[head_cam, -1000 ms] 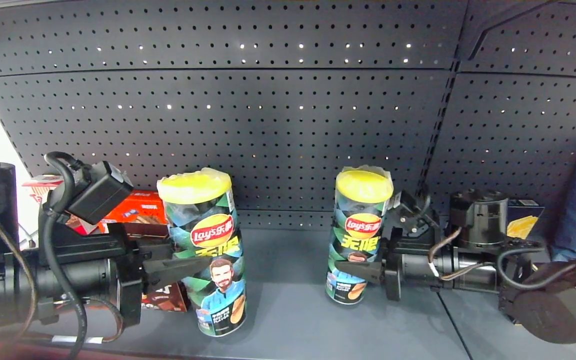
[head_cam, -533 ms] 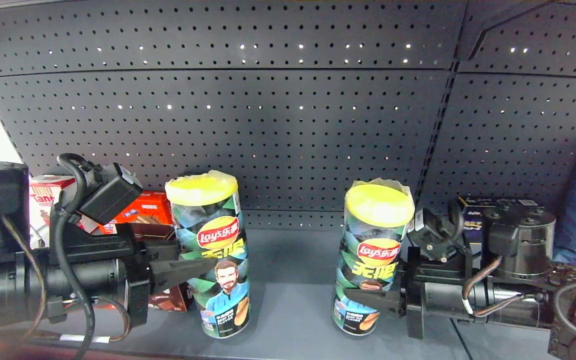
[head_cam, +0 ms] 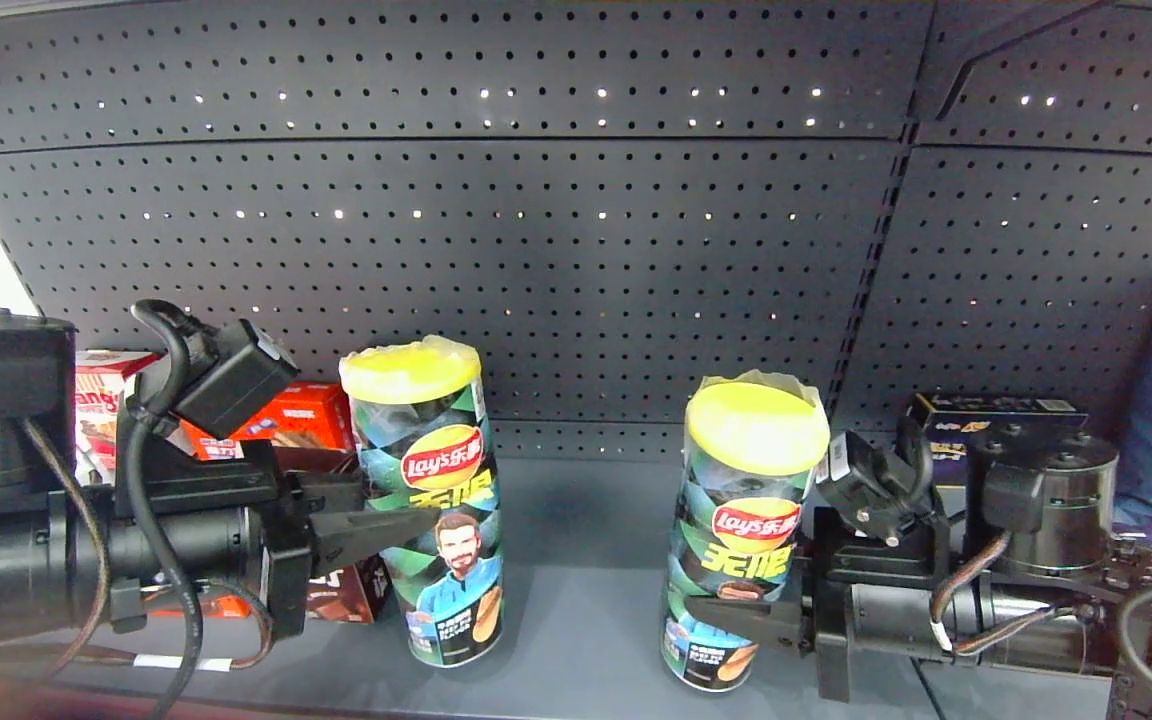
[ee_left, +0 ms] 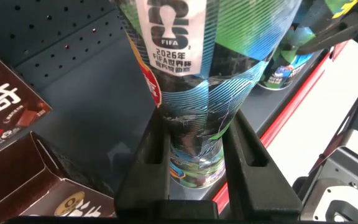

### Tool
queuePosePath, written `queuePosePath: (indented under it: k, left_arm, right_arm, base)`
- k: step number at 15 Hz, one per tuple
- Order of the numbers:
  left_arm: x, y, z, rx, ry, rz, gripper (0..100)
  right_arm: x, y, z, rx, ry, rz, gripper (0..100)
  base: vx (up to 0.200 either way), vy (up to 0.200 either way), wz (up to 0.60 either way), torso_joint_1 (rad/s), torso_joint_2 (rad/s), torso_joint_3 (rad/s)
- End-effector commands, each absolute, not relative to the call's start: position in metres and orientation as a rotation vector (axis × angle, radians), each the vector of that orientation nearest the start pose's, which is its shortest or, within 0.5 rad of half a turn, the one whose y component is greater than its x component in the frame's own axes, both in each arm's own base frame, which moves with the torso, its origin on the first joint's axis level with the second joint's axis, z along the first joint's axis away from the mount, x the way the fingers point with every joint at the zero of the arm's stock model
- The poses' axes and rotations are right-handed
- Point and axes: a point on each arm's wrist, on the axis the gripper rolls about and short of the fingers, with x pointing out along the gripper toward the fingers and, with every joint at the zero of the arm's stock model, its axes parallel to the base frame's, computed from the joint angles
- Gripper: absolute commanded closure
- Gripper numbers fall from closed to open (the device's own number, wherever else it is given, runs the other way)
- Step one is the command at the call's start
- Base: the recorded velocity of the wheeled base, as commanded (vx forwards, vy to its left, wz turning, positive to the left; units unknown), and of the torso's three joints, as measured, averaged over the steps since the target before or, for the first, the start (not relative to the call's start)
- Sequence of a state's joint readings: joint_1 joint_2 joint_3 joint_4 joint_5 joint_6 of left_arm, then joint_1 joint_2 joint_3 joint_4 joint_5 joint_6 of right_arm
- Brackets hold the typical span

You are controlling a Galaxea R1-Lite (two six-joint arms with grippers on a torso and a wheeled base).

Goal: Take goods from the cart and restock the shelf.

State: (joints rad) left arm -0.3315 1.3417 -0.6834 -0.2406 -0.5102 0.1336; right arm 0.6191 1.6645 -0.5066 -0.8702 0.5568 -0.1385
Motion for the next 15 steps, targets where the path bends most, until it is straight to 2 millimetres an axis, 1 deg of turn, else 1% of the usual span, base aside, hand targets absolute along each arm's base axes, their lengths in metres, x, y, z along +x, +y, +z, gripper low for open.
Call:
queuePosePath:
  k: [1,4,12,13,15]
  left_arm:
    - [0.193,-0.078,0.204,0.085,0.373,-0.857,100]
    - [0.193,-0.078,0.204,0.085,0.373,-0.855,100]
    - [0.192,-0.077,0.203,0.084,0.378,-0.851,100]
    - [0.192,-0.077,0.203,0.084,0.378,-0.851,100]
    - [0.192,-0.077,0.203,0.084,0.378,-0.851,100]
  right_arm:
    - [0.209,0.164,0.130,-0.133,0.249,1.189,100]
    - [0.214,0.167,0.120,-0.133,0.264,1.186,100]
    - [0.217,0.164,0.115,-0.131,0.289,1.171,100]
    - [0.216,0.163,0.114,-0.129,0.290,1.171,0]
    - [0.216,0.161,0.114,-0.130,0.293,1.165,0]
  base:
    - [0.000,0.000,0.00,0.000,0.00,0.000]
    - [0.000,0.000,0.00,0.000,0.00,0.000]
    - [0.000,0.000,0.00,0.000,0.00,0.000]
    - [0.000,0.000,0.00,0.000,0.00,0.000]
    - [0.000,0.000,0.00,0.000,0.00,0.000]
